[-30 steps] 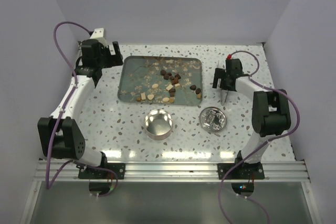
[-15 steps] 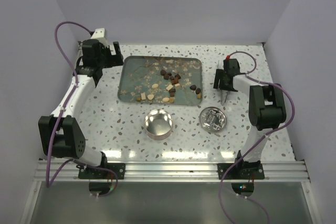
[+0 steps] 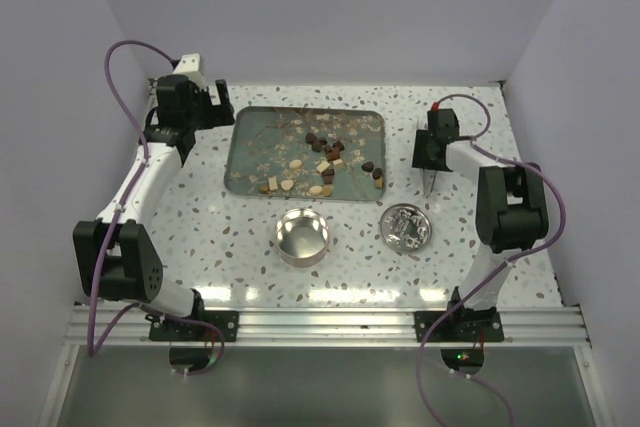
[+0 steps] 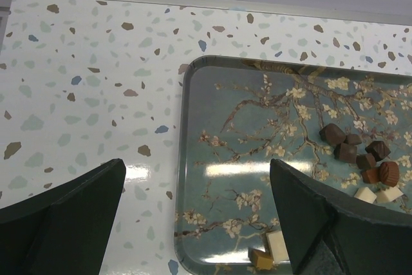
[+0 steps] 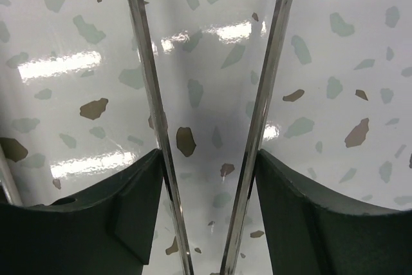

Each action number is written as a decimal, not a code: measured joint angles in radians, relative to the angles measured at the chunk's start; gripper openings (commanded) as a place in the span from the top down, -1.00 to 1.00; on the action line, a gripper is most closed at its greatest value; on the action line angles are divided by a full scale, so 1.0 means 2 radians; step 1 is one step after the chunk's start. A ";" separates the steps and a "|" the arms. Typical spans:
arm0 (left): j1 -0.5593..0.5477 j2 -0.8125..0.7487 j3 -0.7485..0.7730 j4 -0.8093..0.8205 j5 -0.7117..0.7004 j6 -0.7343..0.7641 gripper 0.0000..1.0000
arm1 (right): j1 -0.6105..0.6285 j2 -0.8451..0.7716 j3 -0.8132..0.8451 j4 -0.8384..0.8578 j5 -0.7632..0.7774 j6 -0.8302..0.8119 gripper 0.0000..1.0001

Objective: Pack the chocolate

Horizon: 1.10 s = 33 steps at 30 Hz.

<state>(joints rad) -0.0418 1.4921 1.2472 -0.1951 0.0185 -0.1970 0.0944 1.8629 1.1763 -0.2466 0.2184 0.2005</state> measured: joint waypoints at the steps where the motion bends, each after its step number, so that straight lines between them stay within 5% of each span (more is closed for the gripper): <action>1: 0.000 0.000 0.000 0.000 0.000 0.000 -1.00 | 0.000 -0.006 0.001 -0.004 0.000 -0.002 -0.24; 33: 0.000 0.031 0.004 0.007 0.015 0.003 -1.00 | 0.000 -0.182 0.064 -0.149 -0.060 -0.025 -0.09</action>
<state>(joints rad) -0.0418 1.5532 1.2552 -0.1810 0.0483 -0.1902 0.0944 1.4998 1.3033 -0.5438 0.0982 0.1501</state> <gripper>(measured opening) 0.997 0.572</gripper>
